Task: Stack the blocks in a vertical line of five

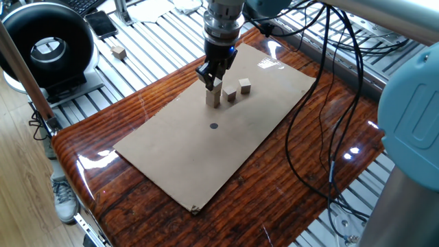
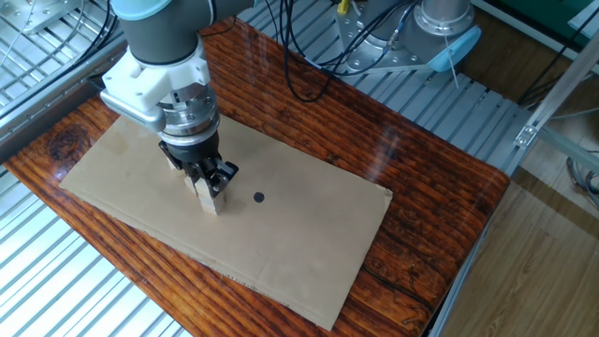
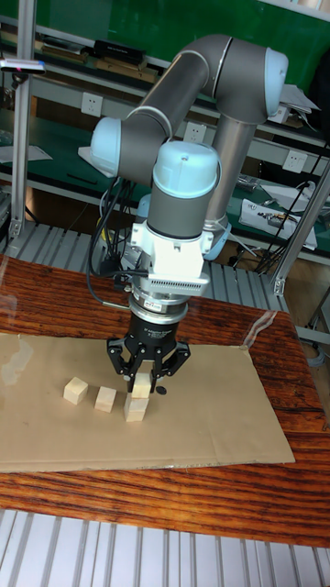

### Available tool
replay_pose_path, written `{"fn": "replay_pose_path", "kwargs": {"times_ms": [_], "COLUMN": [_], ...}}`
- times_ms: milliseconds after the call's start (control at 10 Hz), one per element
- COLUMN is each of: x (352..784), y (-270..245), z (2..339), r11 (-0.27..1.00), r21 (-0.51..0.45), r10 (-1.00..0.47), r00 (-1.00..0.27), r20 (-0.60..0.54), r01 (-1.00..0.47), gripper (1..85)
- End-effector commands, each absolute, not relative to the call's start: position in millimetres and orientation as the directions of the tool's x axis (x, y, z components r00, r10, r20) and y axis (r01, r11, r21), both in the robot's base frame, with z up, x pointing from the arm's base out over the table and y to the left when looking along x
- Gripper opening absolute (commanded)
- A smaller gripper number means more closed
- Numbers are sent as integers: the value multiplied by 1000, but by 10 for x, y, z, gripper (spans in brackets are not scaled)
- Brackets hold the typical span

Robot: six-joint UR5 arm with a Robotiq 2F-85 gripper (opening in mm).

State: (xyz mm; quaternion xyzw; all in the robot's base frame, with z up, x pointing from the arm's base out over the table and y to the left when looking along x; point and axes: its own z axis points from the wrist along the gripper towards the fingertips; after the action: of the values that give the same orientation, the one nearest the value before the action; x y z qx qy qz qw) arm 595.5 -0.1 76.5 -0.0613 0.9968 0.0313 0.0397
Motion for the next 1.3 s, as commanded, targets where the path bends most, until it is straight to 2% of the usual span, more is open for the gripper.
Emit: {"fn": "replay_pose_path", "kwargs": {"times_ms": [0,700,1200], "x": [5961,5971,5979], "y": [15,1,17], "z": [774,760,764], "r11": [990,989,987], "r21": [69,70,76], "r10": [-116,-127,-134], "r00": [-989,-987,-986], "r20": [-87,-96,-100], "r01": [-122,-134,-142], "gripper": [137,177,280]}}
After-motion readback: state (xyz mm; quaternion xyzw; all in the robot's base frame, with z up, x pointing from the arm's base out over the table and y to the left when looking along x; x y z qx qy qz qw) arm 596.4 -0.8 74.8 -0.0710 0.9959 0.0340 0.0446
